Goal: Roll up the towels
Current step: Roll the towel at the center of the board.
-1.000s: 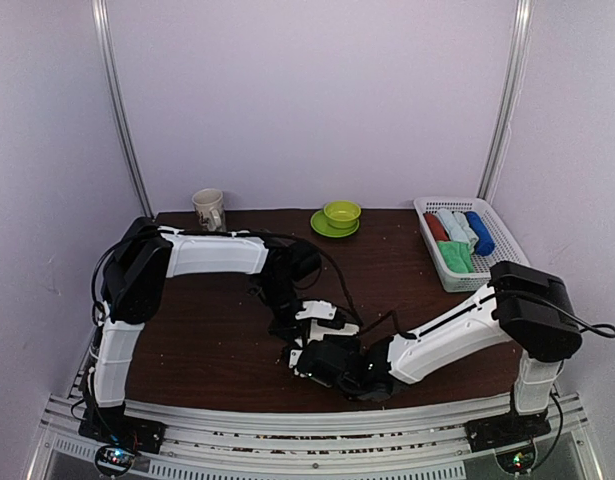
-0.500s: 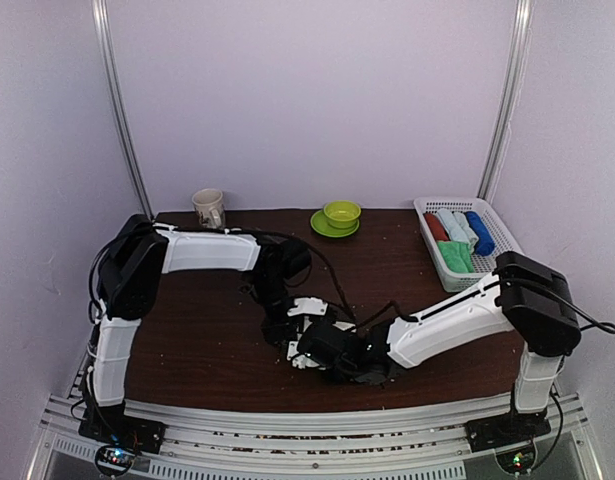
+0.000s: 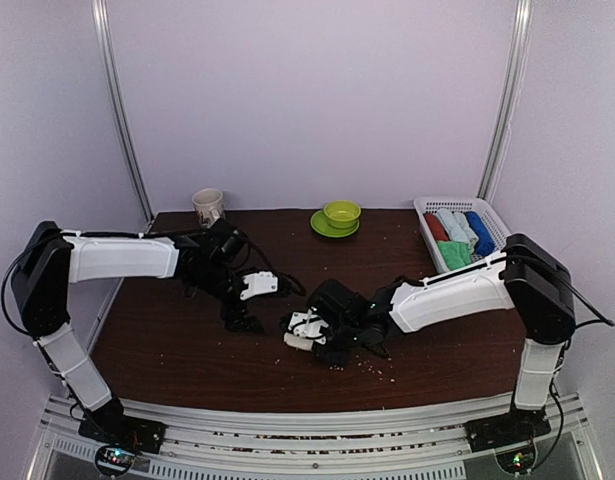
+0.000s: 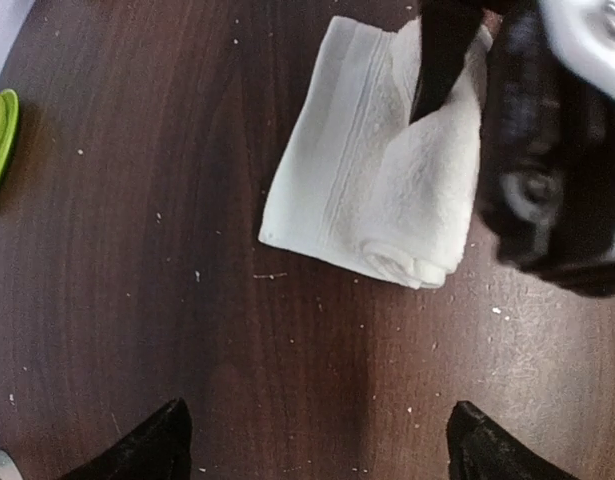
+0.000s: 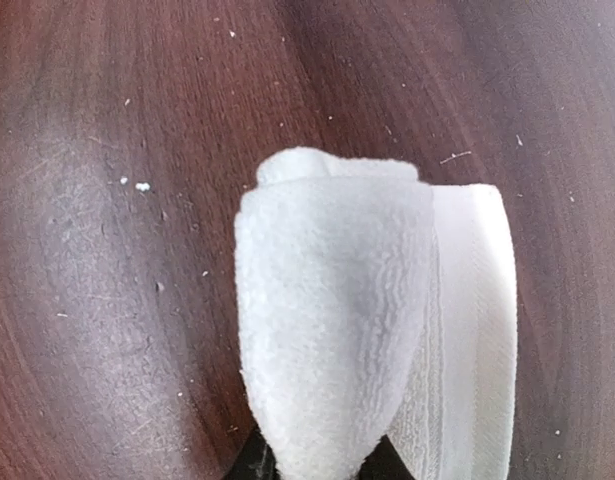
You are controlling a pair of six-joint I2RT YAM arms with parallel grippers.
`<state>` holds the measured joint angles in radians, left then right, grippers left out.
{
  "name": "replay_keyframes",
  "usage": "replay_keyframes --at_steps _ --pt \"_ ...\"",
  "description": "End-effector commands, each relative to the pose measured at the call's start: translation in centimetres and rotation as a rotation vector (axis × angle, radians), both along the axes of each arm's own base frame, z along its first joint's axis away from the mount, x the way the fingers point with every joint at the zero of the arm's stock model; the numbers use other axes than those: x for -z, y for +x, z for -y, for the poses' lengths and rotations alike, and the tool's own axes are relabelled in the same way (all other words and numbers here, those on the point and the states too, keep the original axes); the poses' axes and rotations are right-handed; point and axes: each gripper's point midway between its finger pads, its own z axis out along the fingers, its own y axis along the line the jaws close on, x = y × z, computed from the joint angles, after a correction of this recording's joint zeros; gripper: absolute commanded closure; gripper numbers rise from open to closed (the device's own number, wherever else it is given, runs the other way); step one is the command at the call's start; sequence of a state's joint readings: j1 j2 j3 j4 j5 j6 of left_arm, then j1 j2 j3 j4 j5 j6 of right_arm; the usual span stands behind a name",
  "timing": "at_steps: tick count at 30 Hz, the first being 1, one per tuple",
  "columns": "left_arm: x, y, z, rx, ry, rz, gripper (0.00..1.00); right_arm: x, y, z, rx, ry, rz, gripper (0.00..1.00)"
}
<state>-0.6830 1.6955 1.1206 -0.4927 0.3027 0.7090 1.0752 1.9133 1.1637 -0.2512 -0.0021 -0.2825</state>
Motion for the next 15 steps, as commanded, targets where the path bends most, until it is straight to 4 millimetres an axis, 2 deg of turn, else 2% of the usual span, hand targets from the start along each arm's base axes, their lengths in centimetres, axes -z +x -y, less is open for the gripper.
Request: replay_keyframes --at_steps 1,8,11,15 --pt "-2.3 0.7 1.4 0.094 -0.142 0.205 0.1 4.4 -3.7 2.0 -0.012 -0.056 -0.359 0.9" --pt "-2.3 -1.3 1.5 0.227 -0.209 0.323 0.17 4.4 -3.3 1.7 0.014 -0.038 -0.552 0.88" --pt "-1.7 -2.8 1.6 0.282 -0.207 0.371 0.18 4.6 -2.9 1.6 0.024 -0.036 -0.606 0.88" --pt "-0.5 -3.6 2.6 0.302 -0.147 0.476 0.19 4.8 -2.4 1.6 0.038 -0.03 -0.664 0.88"
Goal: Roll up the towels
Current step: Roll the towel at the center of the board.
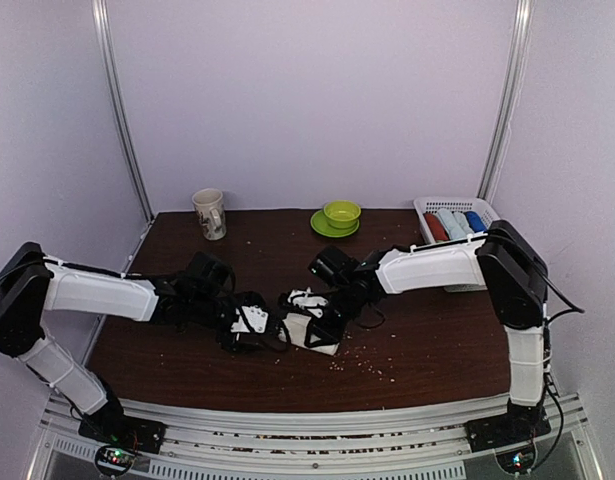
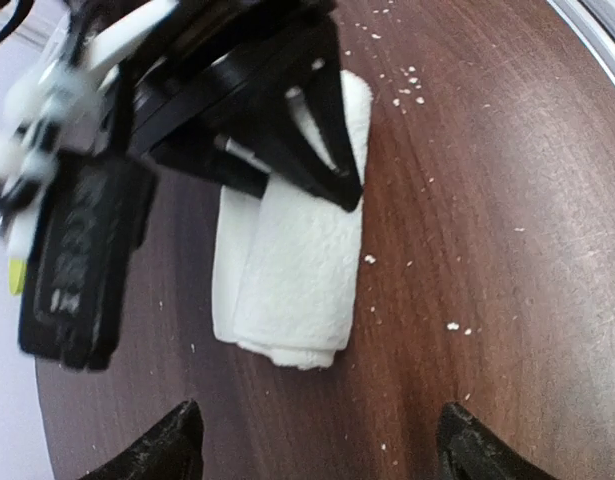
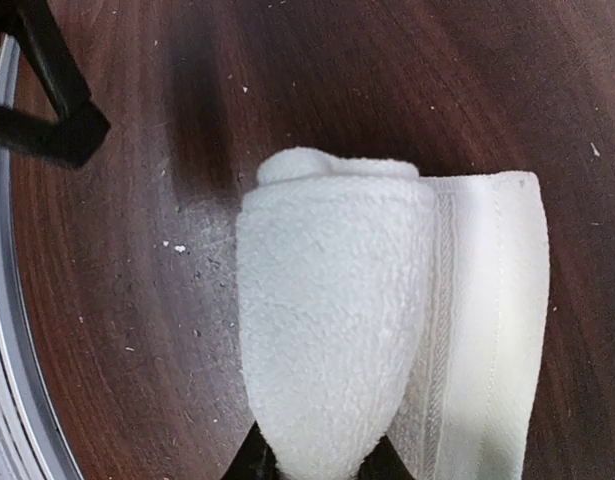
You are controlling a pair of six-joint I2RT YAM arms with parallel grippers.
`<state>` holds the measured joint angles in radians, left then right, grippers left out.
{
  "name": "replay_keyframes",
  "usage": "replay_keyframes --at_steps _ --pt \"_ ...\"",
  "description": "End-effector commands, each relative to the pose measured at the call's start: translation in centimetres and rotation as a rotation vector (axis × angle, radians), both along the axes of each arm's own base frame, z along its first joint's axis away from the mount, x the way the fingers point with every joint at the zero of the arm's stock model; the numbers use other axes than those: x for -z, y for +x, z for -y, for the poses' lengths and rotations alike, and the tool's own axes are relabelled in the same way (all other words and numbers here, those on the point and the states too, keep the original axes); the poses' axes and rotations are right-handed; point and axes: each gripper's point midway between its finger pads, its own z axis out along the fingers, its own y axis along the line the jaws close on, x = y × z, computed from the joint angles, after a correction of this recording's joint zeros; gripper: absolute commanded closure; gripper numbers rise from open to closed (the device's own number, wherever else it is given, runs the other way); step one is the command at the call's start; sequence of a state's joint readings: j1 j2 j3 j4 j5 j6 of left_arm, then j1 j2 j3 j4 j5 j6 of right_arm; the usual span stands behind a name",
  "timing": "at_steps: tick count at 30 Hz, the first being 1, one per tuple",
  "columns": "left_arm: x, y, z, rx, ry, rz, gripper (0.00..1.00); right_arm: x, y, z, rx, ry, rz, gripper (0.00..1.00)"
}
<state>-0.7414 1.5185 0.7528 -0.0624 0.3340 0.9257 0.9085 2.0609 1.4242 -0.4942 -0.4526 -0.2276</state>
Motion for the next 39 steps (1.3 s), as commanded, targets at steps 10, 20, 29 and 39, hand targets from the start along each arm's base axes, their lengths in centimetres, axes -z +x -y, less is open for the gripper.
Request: replay_keyframes --at_steps 10,20,29,39 --pt "0.6 0.5 4.7 -0.008 0.012 0.317 0.29 5.3 -3.5 2.8 -0.007 -0.113 -0.392 0.88" --pt "3.1 0.1 6.1 0.017 0.079 0.373 0.4 5.2 -3.6 2.4 -0.023 -0.076 -0.499 0.87" --pt "4.7 0.1 5.7 0.011 0.119 0.367 0.94 5.4 -3.4 2.3 -0.018 -0.073 -0.51 0.82" --pt "6.8 -3.1 5.5 0.172 0.228 0.14 1.0 0.4 -0.2 2.5 0.062 0.027 -0.341 0.48"
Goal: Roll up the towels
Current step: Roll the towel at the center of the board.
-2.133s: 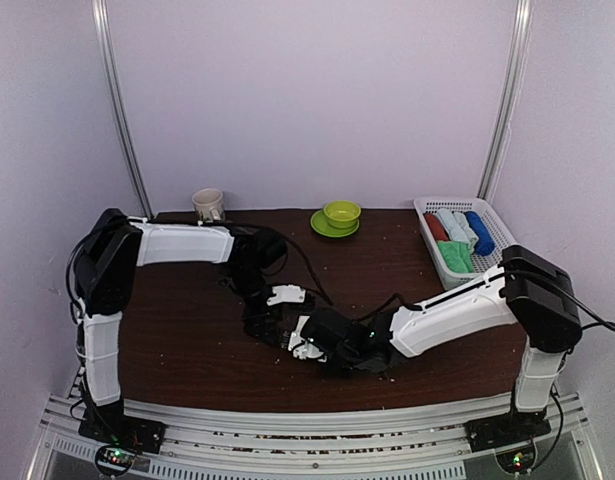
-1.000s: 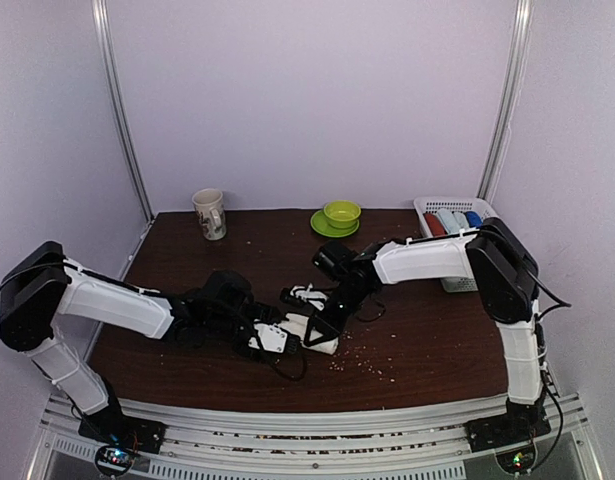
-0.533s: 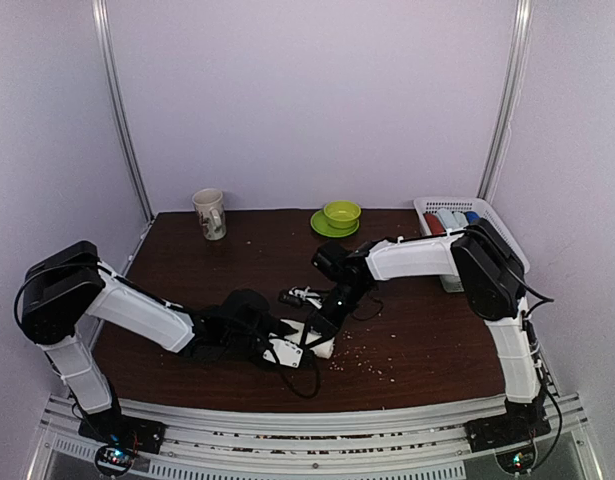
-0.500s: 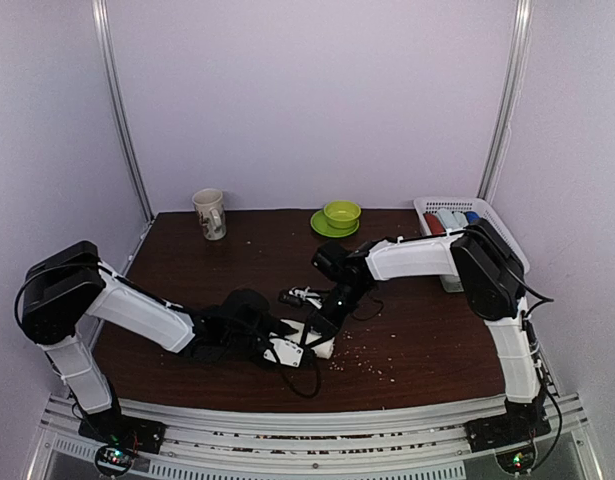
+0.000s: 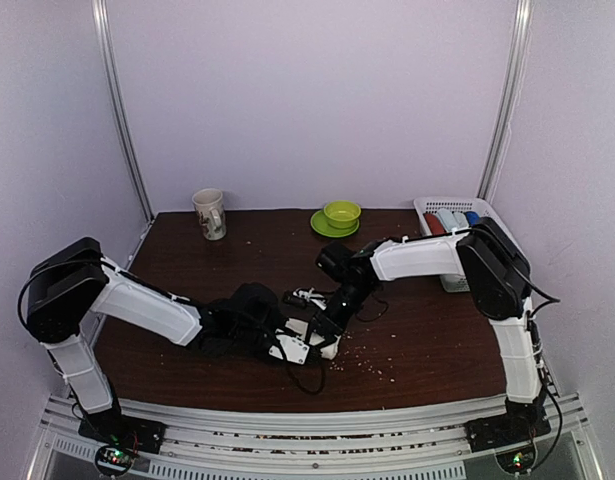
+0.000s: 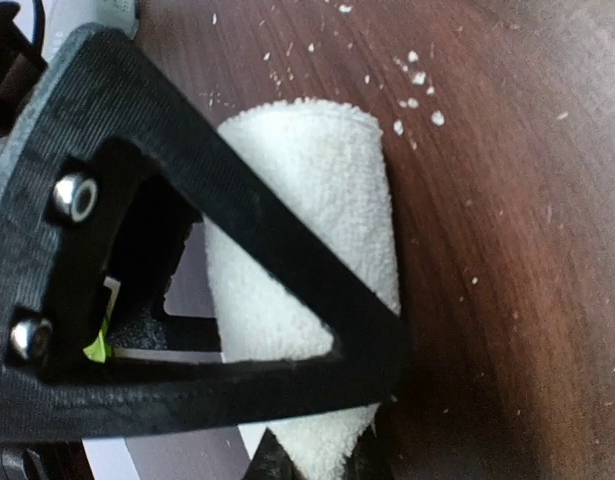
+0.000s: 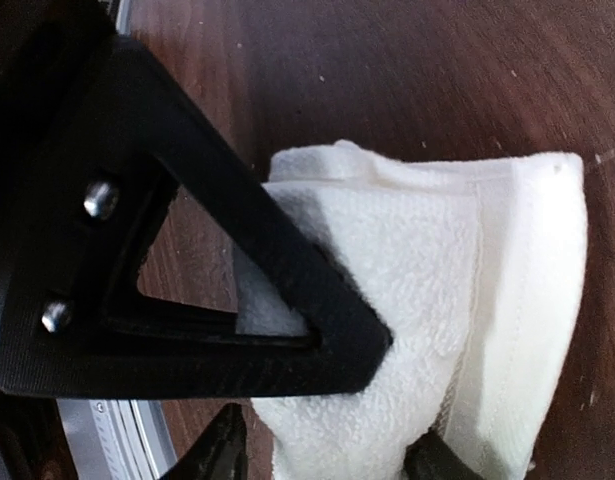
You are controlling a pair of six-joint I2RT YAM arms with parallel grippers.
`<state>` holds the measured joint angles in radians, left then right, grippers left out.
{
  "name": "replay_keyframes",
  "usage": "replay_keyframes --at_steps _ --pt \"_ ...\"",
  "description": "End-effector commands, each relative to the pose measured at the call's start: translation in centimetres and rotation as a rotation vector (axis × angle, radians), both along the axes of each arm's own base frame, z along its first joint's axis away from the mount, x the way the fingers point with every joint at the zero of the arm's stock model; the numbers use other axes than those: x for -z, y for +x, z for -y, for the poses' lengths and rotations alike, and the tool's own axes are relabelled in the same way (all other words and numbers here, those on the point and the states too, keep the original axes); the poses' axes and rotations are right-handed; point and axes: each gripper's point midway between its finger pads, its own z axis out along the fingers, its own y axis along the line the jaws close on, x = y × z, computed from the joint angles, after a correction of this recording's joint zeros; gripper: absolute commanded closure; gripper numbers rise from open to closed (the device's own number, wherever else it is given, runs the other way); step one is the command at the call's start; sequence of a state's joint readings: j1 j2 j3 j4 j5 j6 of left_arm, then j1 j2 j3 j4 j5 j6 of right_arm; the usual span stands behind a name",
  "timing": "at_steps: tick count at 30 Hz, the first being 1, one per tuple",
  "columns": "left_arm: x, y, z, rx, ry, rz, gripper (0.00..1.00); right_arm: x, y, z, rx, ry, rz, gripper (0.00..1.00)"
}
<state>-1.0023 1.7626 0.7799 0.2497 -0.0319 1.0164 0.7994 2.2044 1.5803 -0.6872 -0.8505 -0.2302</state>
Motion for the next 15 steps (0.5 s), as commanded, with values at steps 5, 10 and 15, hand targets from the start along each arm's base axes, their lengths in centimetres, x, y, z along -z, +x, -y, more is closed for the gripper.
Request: replay_keyframes --at_steps 5,10,15 --pt "4.7 -3.9 -2.7 0.122 0.251 -0.295 1.0 -3.1 2.7 3.8 0.166 -0.037 0.11 0.38" --pt "5.1 -4.1 -3.2 0.144 0.312 -0.346 1.0 -4.2 3.8 5.1 0.241 -0.023 0.122 0.33" --pt "4.7 -4.1 -3.0 0.174 0.355 -0.408 1.0 -2.2 4.0 5.8 0.257 -0.072 0.079 0.31"
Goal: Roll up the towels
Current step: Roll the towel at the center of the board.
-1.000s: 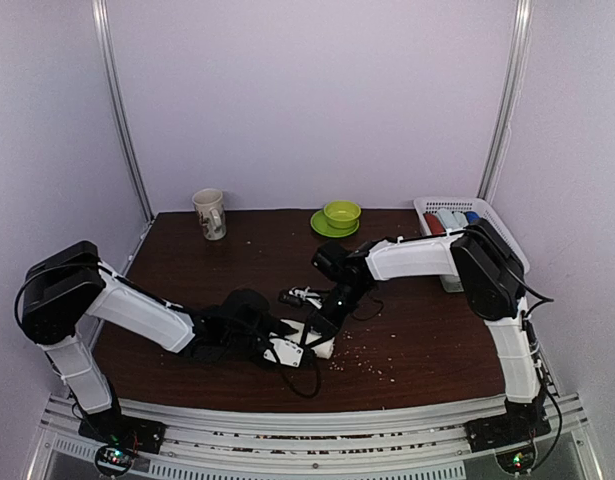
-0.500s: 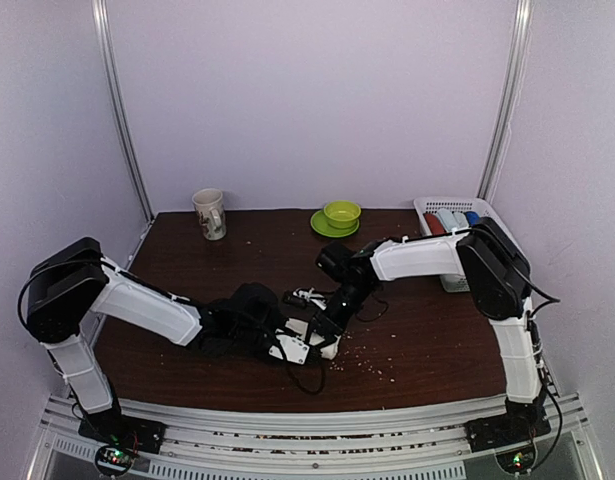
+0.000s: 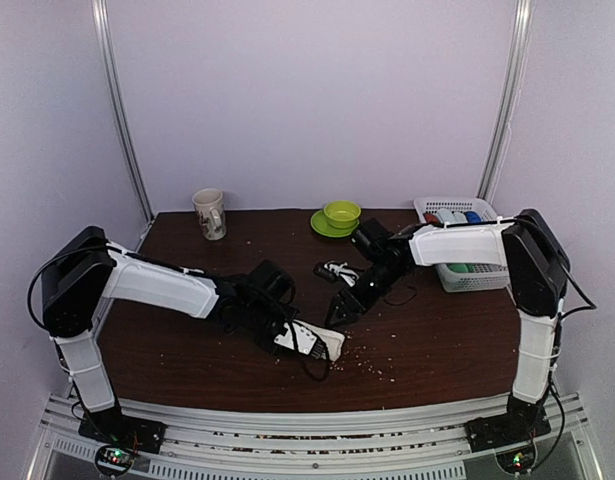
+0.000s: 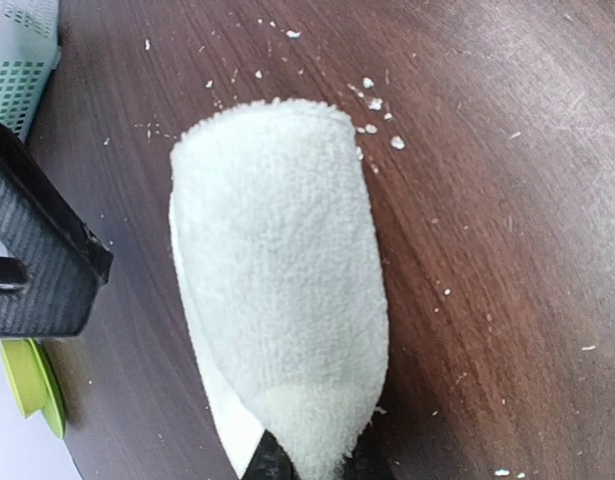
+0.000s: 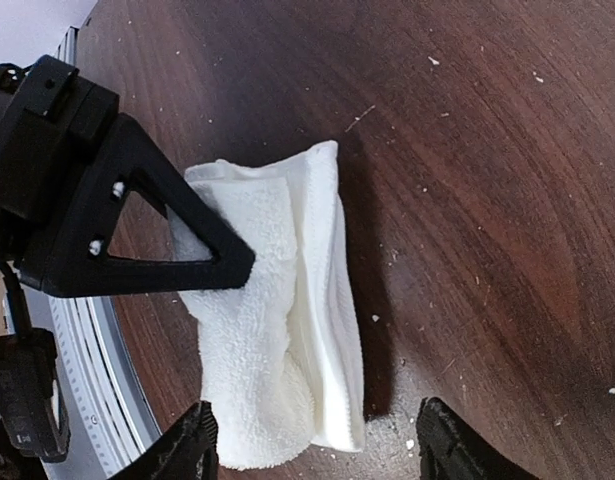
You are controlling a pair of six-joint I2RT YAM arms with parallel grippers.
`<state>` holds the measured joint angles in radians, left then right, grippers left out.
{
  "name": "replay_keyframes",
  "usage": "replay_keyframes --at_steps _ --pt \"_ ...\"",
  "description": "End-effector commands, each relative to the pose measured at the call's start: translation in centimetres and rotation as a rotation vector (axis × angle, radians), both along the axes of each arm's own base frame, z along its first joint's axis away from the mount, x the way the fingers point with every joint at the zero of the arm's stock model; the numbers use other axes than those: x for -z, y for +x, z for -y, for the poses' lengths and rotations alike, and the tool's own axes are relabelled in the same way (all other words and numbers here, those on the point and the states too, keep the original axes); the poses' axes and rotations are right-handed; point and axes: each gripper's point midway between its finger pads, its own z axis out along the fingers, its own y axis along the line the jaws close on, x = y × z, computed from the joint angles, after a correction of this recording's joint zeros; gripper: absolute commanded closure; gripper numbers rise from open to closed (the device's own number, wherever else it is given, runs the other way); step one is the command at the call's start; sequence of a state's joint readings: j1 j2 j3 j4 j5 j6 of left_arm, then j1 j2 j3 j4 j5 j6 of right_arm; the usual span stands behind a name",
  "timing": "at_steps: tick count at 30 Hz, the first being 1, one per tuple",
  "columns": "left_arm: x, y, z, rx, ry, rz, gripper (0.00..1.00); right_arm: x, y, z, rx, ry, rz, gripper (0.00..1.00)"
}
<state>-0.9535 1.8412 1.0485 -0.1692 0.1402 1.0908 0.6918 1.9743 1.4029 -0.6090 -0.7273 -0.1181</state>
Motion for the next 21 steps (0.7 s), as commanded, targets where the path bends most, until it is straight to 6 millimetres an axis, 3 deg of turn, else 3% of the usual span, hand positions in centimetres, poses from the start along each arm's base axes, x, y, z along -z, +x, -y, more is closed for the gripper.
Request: replay_keyframes --at_steps 1,10,21 --pt "4.4 -3.7 -3.8 0.064 0.226 -0.219 1.0 2.1 0.0 0.5 0.03 -0.049 -0.043 0.31" --pt "5.1 -2.5 -3.7 0.042 0.268 -0.281 1.0 4.6 -1.8 -0.4 -0.012 -0.036 -0.159 0.31" --pt "5.8 -1.7 -3.8 0.017 0.313 -0.332 1.0 3.1 -3.6 -2.7 -0.073 0.076 -0.25 0.31"
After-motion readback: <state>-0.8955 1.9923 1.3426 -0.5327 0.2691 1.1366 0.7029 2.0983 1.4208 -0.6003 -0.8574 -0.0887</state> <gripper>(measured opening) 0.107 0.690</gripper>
